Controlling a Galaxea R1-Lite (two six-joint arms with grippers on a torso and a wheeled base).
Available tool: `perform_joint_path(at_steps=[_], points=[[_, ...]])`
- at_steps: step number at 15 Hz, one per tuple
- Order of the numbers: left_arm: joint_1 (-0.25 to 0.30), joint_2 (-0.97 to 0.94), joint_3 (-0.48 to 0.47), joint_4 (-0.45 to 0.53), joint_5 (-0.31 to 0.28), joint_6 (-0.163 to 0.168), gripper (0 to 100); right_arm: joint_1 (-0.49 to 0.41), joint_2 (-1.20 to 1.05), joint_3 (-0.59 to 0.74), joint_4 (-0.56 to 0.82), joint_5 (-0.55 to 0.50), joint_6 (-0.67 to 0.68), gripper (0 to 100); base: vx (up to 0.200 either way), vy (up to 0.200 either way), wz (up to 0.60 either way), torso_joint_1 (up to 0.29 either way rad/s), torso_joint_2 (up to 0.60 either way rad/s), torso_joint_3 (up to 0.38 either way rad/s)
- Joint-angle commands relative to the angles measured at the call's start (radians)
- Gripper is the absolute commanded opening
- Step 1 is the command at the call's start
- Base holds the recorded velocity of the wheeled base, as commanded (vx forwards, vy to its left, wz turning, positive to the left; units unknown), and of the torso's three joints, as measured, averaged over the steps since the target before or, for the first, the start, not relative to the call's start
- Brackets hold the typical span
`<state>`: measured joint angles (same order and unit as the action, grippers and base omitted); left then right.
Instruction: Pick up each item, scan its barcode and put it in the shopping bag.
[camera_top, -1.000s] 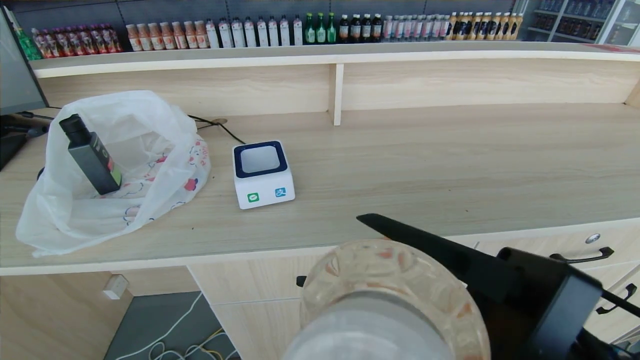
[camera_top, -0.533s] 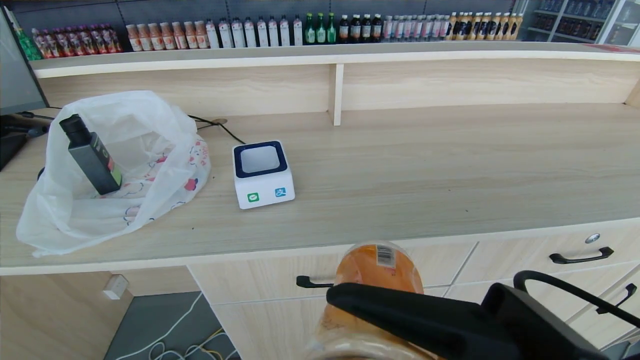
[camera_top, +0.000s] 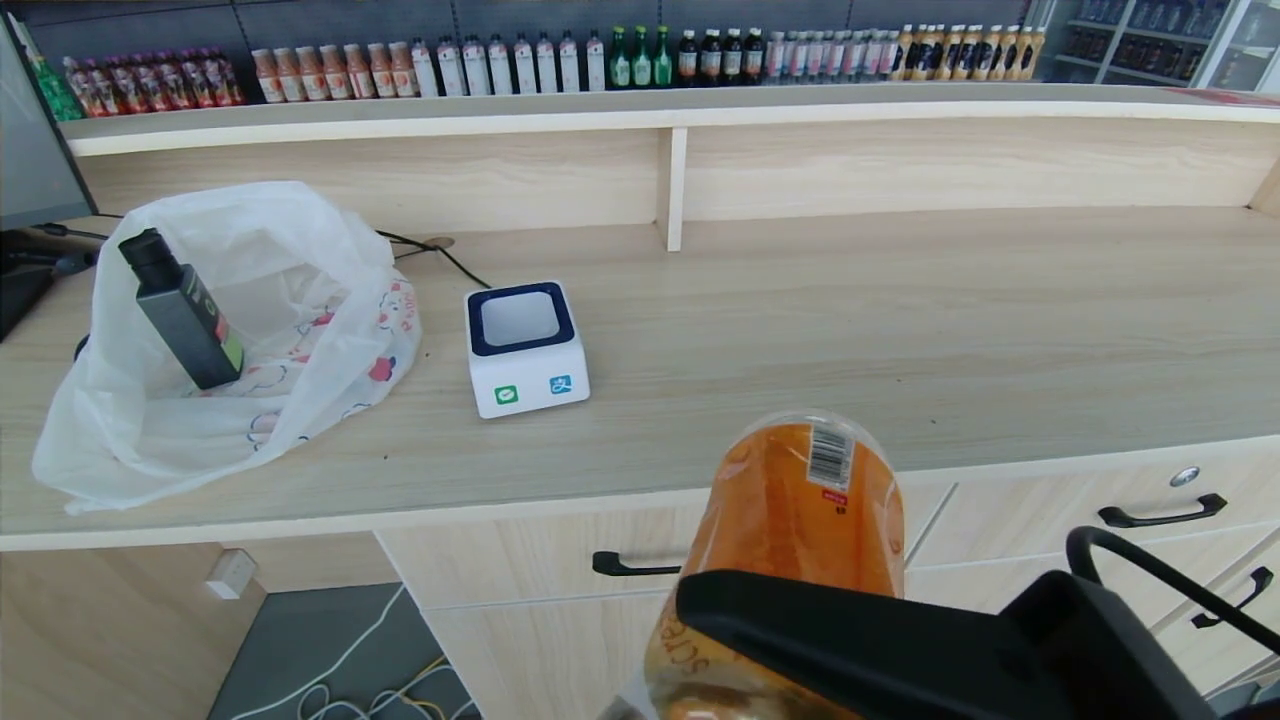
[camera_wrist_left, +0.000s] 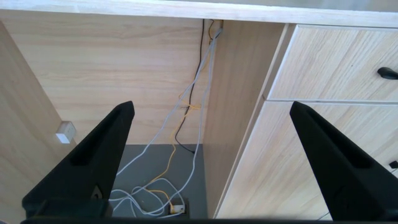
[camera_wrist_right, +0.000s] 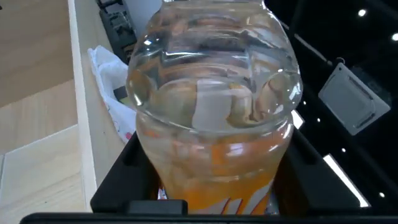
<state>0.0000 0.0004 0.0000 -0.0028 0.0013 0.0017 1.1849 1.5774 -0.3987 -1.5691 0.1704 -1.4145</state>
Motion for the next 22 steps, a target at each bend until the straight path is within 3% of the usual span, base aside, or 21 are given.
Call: perform_joint_path(at_steps=[1, 8, 22], points=[[0.0, 0.0, 0.0, 0.0, 0.0, 0.0, 100, -0.011, 0.019, 0.001, -0.002, 0.003, -0.04, 0, 0.0, 0.0, 0.0, 0.0, 0.0, 0.0], [0.0, 0.0, 0.0, 0.0, 0.0, 0.0, 100, -0.011, -0.002, -0.015, -0.002, 0.0, -0.276, 0, 0.0, 0.0, 0.0, 0.0, 0.0, 0.0], [0.0, 0.0, 0.0, 0.0, 0.0, 0.0, 100, -0.002, -0.025, -0.014, -0.002, -0.005, -0.434, 0, 0.0, 0.0, 0.0, 0.0, 0.0, 0.0]])
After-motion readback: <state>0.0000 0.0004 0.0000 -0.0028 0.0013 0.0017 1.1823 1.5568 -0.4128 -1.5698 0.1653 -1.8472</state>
